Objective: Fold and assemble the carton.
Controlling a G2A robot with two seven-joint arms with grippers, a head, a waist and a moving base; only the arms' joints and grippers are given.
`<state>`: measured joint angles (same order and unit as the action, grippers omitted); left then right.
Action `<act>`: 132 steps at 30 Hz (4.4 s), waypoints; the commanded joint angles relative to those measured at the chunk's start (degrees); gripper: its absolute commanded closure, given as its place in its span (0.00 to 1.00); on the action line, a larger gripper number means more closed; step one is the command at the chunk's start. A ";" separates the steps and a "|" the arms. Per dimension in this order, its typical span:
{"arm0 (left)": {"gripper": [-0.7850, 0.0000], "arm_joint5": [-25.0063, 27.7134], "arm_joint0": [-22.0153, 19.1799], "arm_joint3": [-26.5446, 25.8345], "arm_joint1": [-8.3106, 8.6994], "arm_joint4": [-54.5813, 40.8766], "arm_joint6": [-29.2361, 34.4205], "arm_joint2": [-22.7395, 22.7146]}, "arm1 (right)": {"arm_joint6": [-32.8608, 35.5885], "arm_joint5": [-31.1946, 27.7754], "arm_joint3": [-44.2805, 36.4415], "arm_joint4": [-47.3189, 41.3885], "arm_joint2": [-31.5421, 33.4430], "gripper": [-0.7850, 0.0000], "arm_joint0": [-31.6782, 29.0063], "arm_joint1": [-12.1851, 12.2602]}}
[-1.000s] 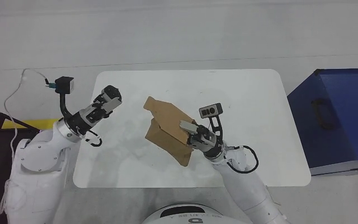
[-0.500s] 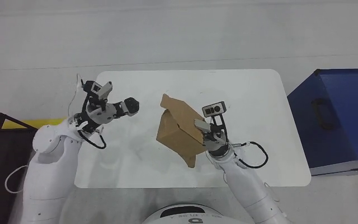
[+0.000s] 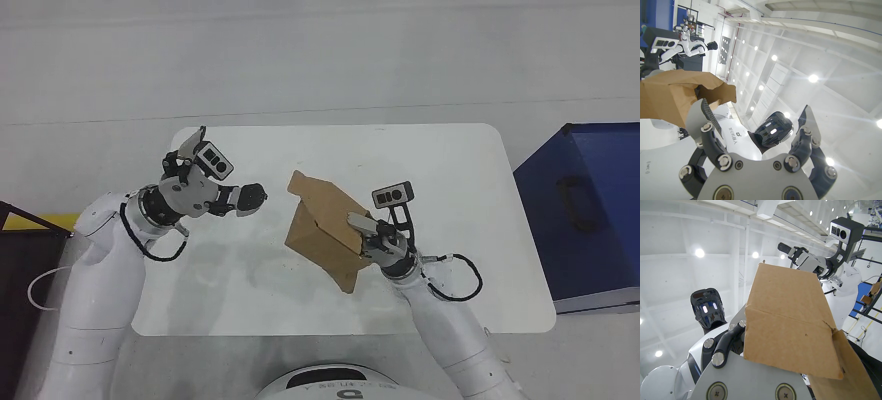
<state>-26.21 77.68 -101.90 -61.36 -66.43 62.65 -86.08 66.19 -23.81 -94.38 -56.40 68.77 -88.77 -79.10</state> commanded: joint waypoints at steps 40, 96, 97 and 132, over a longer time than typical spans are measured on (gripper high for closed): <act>0.00 -12.41 -6.25 2.11 -0.85 -7.43 -1.30 11.97 | -2.90 1.58 -1.09 2.95 -2.94 1.00 -0.40 0.67; 0.00 -12.38 -8.89 0.84 0.64 1.57 2.58 13.79 | -2.74 0.90 -2.40 1.37 -2.60 1.00 -1.39 1.86; 0.00 -12.32 -9.01 0.82 0.71 2.16 2.90 13.87 | -2.68 0.91 -2.42 1.33 -2.54 1.00 -1.43 1.89; 0.09 -10.44 -7.71 -2.35 5.47 0.33 4.98 5.96 | -1.40 -0.22 -2.00 -2.43 -2.40 1.00 -1.40 2.22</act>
<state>-36.57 70.06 -104.45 -56.02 -65.48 67.71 -79.18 64.69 -23.98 -96.50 -58.60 66.36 -90.19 -76.87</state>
